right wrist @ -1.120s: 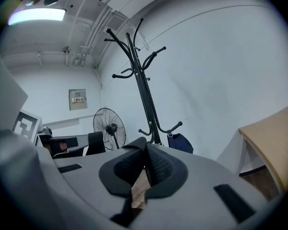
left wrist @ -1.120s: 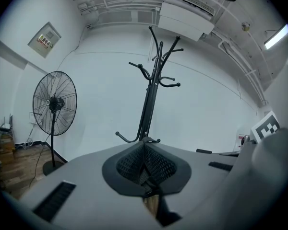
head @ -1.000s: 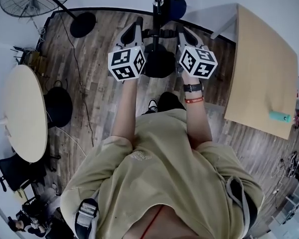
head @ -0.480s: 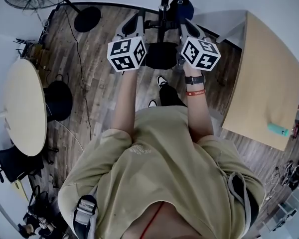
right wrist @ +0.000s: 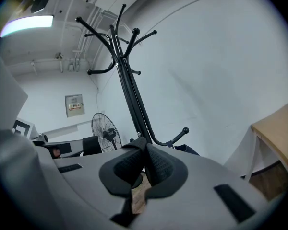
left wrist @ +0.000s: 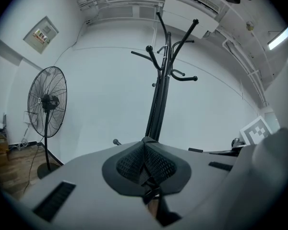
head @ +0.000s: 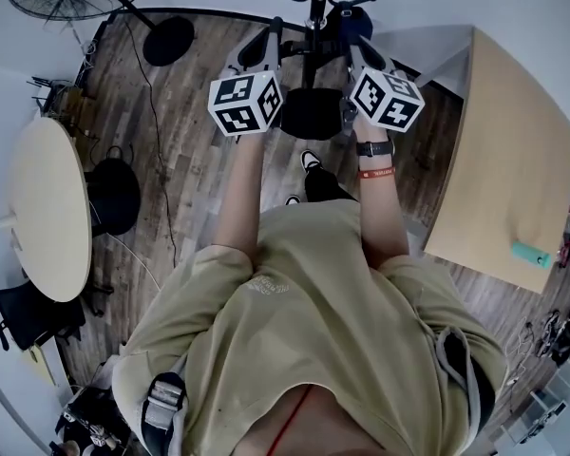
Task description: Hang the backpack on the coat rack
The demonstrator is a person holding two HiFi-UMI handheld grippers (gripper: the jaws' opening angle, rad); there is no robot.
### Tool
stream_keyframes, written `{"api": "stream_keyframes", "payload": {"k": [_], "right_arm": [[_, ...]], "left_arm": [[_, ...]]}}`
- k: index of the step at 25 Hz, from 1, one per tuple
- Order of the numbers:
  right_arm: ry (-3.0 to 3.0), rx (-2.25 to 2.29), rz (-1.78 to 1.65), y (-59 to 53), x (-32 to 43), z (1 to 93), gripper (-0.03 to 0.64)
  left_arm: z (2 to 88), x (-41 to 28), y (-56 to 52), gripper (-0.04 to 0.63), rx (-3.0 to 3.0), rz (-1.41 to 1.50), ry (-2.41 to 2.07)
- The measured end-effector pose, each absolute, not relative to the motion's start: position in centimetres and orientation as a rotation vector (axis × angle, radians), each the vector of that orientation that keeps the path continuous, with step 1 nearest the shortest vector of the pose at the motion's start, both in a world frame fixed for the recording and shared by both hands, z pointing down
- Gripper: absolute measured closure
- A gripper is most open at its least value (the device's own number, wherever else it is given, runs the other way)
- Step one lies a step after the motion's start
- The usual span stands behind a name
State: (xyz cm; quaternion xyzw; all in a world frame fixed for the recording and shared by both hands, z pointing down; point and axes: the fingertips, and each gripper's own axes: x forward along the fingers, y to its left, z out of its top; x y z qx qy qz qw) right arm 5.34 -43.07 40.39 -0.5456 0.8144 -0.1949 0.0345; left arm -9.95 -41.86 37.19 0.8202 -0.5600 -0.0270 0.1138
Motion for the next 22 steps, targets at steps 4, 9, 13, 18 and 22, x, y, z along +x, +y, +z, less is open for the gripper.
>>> {"api": "stream_keyframes", "payload": {"k": [4, 9, 13, 18, 22], "right_arm": [[2.484, -1.694, -0.617, -44.2, 5.5, 40.9, 0.598], [2.469, -1.708, -0.635, -45.4, 5.7, 41.7, 0.598], [2.471, -1.718, -0.651, -46.0, 5.7, 42.8, 0.598], [2.466, -1.747, -0.712, -46.5, 5.9, 44.7, 0.598], [2.491, -1.768, -0.748, -46.2, 5.8, 46.7, 0.598]], "left_arm": [[37.8, -10.0, -43.1, 0.571, 2.397, -0.094, -1.609], [38.6, -10.0, -44.5, 0.571, 2.393, -0.084, -1.592], [39.7, -9.9, -45.3, 0.571, 2.388, -0.075, -1.586], [41.3, -9.7, -45.7, 0.571, 2.365, -0.056, -1.565], [43.0, -9.7, -45.6, 0.571, 2.349, -0.019, -1.553]]}}
